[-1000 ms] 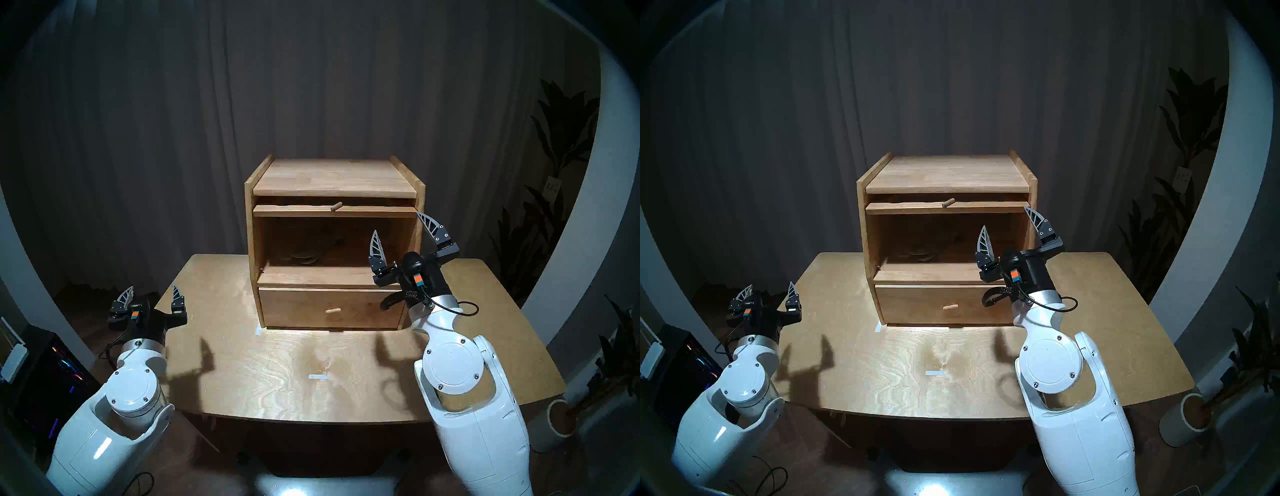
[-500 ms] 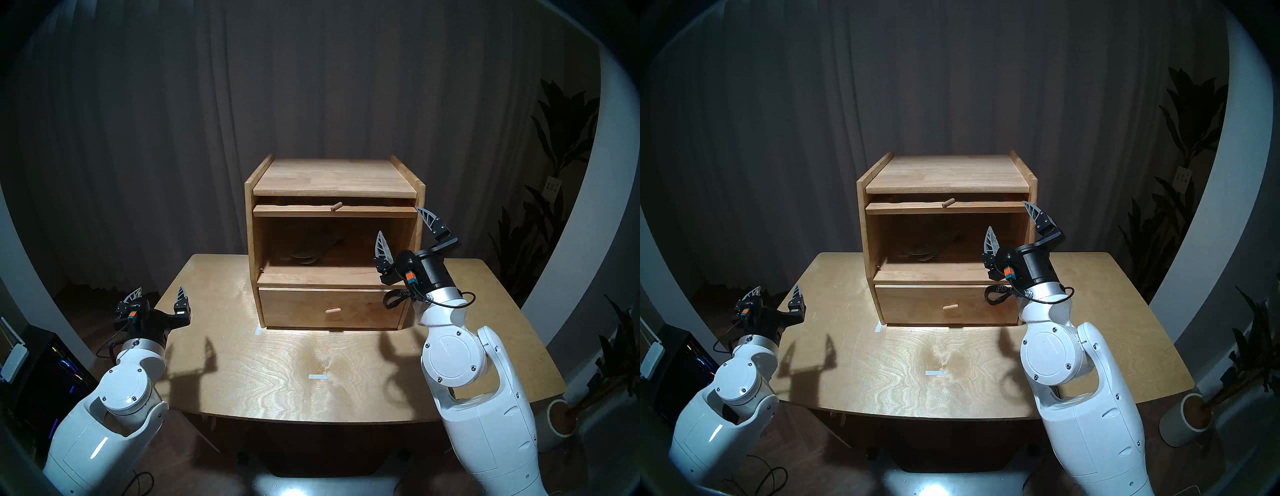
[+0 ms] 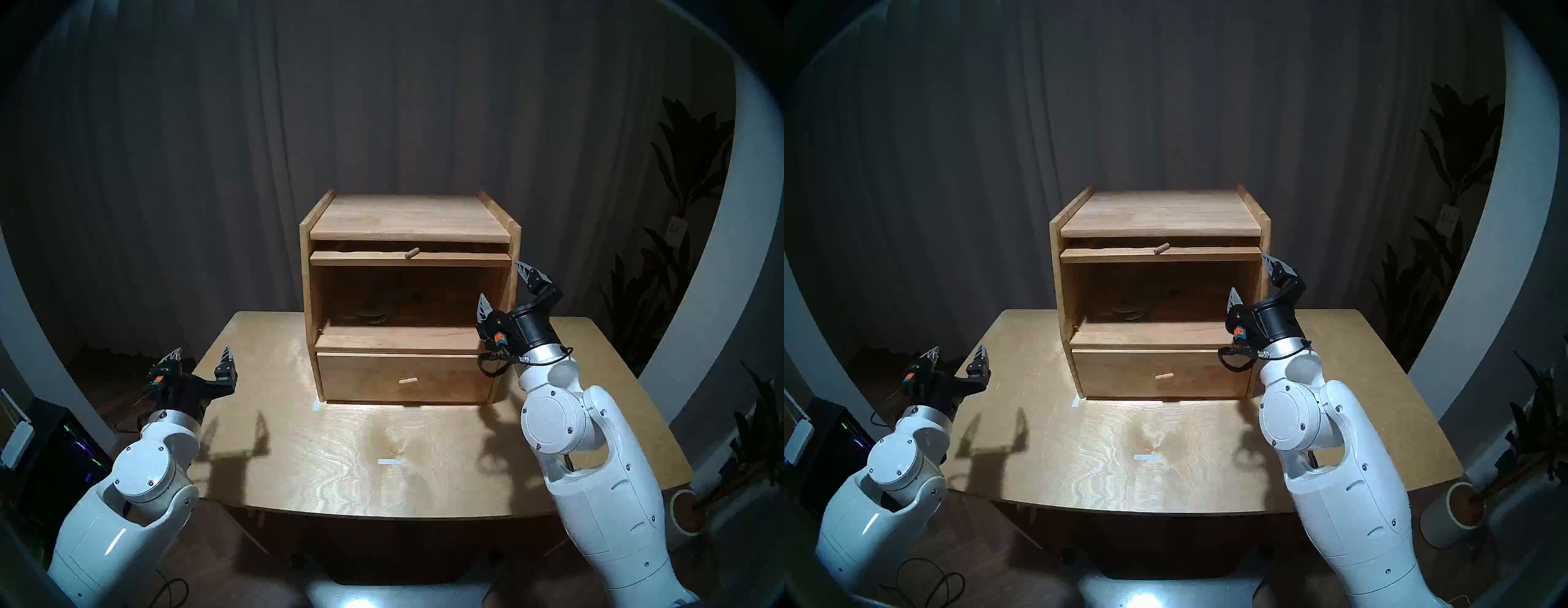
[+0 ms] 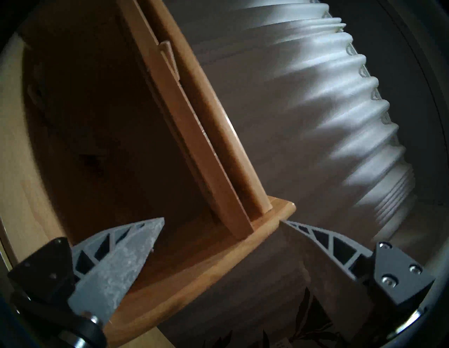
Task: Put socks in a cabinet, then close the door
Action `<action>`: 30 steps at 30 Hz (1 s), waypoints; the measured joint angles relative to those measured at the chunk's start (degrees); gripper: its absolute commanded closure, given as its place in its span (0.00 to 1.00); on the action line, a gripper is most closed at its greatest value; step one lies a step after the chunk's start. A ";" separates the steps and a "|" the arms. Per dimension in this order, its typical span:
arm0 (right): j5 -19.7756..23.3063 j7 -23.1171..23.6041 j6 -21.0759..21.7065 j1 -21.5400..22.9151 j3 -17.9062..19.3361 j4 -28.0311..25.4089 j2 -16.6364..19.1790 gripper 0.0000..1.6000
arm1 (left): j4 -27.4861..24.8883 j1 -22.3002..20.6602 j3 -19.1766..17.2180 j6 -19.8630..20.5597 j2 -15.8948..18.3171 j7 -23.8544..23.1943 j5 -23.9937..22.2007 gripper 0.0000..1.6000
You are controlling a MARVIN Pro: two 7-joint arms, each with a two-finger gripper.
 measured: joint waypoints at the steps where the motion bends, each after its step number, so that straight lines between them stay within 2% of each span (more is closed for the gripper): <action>1: -0.78 0.31 0.23 0.33 -0.39 0.38 0.21 0.00 | 0.03 0.00 -0.11 -0.14 0.07 -0.43 -0.39 0.00; 8: -6.06 2.06 1.57 2.56 -3.70 1.38 1.26 0.00 | 0.36 0.02 -0.84 -1.03 0.53 -3.15 -2.86 0.00; 16: -12.28 3.01 2.99 4.94 -7.03 -0.64 2.13 0.00 | 0.81 0.06 -1.71 -1.96 1.02 -6.28 -5.54 0.00; 26: -20.34 3.54 6.49 6.38 -6.77 -3.22 4.18 0.00 | 1.58 0.41 -3.18 -3.37 1.71 -11.67 -9.69 0.00; 30: -23.20 4.20 7.62 6.50 -7.76 -4.20 4.71 0.00 | 1.92 0.73 -3.80 -3.91 1.99 -13.91 -11.32 0.00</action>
